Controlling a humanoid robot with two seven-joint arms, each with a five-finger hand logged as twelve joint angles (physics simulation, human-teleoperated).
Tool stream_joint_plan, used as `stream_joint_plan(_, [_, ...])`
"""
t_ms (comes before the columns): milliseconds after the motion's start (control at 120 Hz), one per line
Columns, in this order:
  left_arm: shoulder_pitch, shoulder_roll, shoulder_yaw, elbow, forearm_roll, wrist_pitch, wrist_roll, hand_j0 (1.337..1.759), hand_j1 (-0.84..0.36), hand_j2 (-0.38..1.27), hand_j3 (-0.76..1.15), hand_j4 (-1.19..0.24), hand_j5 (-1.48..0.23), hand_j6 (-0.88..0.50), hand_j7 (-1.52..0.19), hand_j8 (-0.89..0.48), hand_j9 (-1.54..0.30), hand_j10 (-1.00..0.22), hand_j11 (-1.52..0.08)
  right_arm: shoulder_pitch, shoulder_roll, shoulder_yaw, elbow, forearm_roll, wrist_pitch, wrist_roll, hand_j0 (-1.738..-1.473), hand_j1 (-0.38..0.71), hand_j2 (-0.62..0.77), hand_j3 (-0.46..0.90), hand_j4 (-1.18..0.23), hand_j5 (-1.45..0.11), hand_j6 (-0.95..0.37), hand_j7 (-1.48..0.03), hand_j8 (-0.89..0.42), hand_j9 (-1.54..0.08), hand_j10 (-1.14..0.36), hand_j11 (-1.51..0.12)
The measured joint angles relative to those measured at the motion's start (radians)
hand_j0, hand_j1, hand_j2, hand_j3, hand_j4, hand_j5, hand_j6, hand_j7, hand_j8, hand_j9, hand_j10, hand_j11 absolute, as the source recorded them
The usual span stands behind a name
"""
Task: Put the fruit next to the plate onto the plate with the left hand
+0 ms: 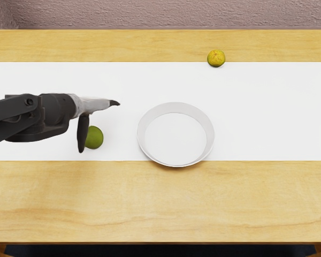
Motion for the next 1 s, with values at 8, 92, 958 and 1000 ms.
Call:
stream_joint_plan(8, [0.000, 0.000, 0.000, 0.000, 0.000, 0.000, 0.000, 1.658, 0.33, 0.01, 0.00, -0.02, -0.03, -0.03, -0.03, -0.03, -0.03, -0.02, -0.03, 0.000, 0.000, 0.000, 0.000, 0.000, 0.000, 0.000, -1.658, -0.35, 0.00, 0.00, 0.00, 0.00, 0.00, 0.00, 0.00, 0.00, 0.00, 0.00])
stream_joint_plan(92, [0.002, 0.000, 0.001, 0.000, 0.002, 0.000, 0.000, 1.658, 0.33, 0.01, 0.00, -0.02, -0.03, -0.03, -0.03, -0.03, -0.03, -0.02, -0.03, 0.000, 0.000, 0.000, 0.000, 0.000, 0.000, 0.000, -1.658, -0.35, 0.00, 0.00, 0.00, 0.00, 0.00, 0.00, 0.00, 0.00, 0.00, 0.00])
stream_joint_plan(958, [0.059, -0.026, 0.063, -0.009, 0.098, 0.079, 0.000, 1.658, 0.04, 0.05, 0.00, -0.27, -0.34, -0.27, -0.34, -0.27, -0.34, -0.26, -0.34, 0.000, 0.000, 0.000, -0.001, 0.000, 0.000, 0.000, -1.658, -0.35, 0.00, 0.00, 0.00, 0.00, 0.00, 0.00, 0.00, 0.00, 0.00, 0.00])
stream_joint_plan(1000, [0.059, -0.026, 0.063, -0.009, 0.098, 0.078, 0.000, 1.658, 0.02, 0.06, 0.00, -0.28, -0.36, -0.28, -0.36, -0.28, -0.36, -0.28, -0.36, 0.000, 0.000, 0.000, -0.001, 0.000, 0.000, 0.000, -1.658, -0.35, 0.00, 0.00, 0.00, 0.00, 0.00, 0.00, 0.00, 0.00, 0.00, 0.00])
